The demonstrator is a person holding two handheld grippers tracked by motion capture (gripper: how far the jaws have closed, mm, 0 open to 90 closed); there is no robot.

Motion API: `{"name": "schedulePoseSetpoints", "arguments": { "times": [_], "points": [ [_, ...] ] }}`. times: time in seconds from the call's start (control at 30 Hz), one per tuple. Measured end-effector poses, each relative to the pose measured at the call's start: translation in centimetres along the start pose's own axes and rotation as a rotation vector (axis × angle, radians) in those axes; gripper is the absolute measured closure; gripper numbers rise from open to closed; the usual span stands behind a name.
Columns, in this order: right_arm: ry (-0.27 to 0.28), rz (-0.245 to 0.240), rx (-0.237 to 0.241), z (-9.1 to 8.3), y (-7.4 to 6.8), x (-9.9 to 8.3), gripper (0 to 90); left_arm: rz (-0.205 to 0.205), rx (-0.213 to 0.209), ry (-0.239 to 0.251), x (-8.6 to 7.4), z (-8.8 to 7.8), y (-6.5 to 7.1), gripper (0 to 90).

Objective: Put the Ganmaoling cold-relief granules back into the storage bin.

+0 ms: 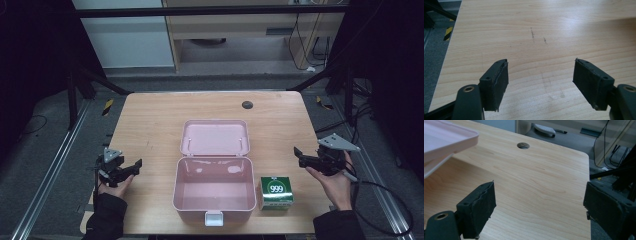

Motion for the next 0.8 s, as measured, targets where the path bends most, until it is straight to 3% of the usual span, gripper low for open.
{"name": "schedulePoseSetpoints", "arguments": {
  "times": [0.07,0.13,0.23,0.27,0.6,0.7,0.73,0.8],
  "points": [
    [-0.007,-0.014,0.026,-0.1,-0.1,0.5,11.0,0.002,0.0,-0.004,0.0,0.1,0.0,27.6],
    [-0.017,-0.074,0.062,-0.3,-0.5,1.6,10.6,0.003,0.0,-0.008,0.0,0.2,0.1,27.7],
    [-0.013,-0.105,0.077,-0.4,-0.8,2.3,10.6,0.006,0.001,-0.012,-0.1,0.2,0.1,27.7],
    [-0.007,-0.137,0.094,-0.6,-1.0,3.3,10.5,0.006,0.0,-0.015,-0.1,0.2,0.1,27.6],
    [-0.022,-0.246,0.171,-1.2,-1.6,6.1,9.8,0.014,-0.001,-0.026,-0.3,0.6,0.1,27.6],
    [-0.052,-0.307,0.232,-1.5,-2.3,6.8,9.4,0.019,0.0,-0.028,-0.3,0.6,0.2,27.6],
    [-0.052,-0.307,0.232,-1.5,-2.3,6.8,9.4,0.022,0.0,-0.029,-0.3,0.6,0.2,27.6],
    [-0.073,-0.363,0.278,-1.7,-2.9,7.1,8.8,0.023,0.002,-0.03,-0.4,0.7,0.2,27.6]
  ]
}}
Point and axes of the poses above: each handheld gripper's, and its own axes: z roughly forward along the jaws, x roughly out of its top, y roughly to its right, the point moved 1 cm from there along z, roughly forward along the jaws, and after that the axes turned 12 degrees about -z, right-handed, at the moved point
